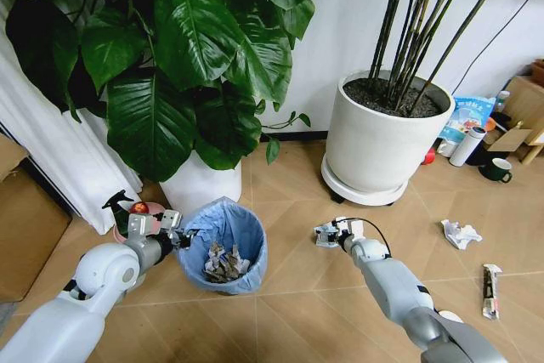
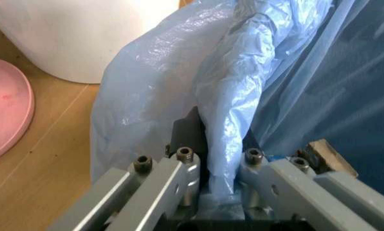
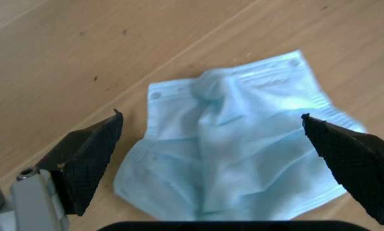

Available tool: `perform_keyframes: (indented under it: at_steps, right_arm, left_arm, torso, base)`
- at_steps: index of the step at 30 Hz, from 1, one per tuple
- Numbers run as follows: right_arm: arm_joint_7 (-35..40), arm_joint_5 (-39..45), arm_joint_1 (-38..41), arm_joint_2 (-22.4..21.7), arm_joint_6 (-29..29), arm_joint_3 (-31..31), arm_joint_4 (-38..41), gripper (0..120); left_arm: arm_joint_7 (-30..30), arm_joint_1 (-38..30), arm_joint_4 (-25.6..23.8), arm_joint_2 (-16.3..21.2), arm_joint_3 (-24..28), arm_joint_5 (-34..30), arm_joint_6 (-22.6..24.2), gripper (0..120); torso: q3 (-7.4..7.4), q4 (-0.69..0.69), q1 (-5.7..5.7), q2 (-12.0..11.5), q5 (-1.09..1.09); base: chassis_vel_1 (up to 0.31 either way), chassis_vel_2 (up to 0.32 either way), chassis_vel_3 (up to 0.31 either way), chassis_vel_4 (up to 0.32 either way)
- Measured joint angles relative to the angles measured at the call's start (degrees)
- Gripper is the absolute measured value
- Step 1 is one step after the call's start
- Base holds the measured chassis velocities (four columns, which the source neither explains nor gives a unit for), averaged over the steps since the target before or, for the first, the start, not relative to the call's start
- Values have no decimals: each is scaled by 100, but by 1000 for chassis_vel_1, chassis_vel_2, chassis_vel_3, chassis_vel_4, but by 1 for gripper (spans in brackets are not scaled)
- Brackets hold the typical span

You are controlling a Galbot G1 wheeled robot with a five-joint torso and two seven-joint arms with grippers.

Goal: Pick up the trash bin and place the garbage on the floor into it.

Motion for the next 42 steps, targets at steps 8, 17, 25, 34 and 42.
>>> perform_keyframes:
  at_steps: [8,17,25,34,42]
  right_arm:
    - [-86,-186,59,120,-31,91,-212,99]
    - [-105,-302,87,220,-11,176,-308,66]
    - [-95,-371,46,244,-9,212,-263,36]
    - [-72,-397,-97,198,-9,259,-59,7]
    - [-16,-210,-589,-80,-134,275,1318,0]
  left_arm:
    - [-5,-9,1,-22,20,9,0,2]
    - [-9,35,-32,25,-23,11,0,2]
    - [-9,39,-40,30,-26,10,0,2]
    - [-7,36,-38,23,-25,10,0,2]
    - [-8,38,-29,42,-37,5,0,2]
  torso:
    - [0,0,0,0,0]
    - [-2,-2,-1,1,-3]
    - [-2,-1,-1,1,-1]
    - [0,2,0,1,2]
    - [2,1,1,-1,3]
  base:
    - [0,0,0,0]
    - [0,0,0,0]
    - [0,0,0,0]
    - [0,0,0,0]
    - [0,0,0,0]
